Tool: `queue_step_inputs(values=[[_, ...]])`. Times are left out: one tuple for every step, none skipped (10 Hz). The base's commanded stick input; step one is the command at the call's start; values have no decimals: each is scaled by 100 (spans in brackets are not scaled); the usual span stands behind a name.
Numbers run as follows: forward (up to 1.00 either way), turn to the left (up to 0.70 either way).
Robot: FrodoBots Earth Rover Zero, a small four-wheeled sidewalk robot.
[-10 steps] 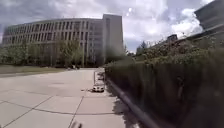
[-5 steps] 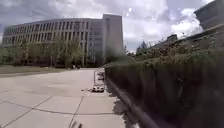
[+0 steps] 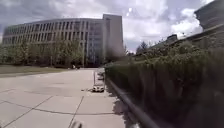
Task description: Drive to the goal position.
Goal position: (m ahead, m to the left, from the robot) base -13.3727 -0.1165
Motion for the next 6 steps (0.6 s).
queue_step_inputs(values=[[6, 0], [6, 0], [6, 0], [6, 0], [6, 0], [6, 0]])
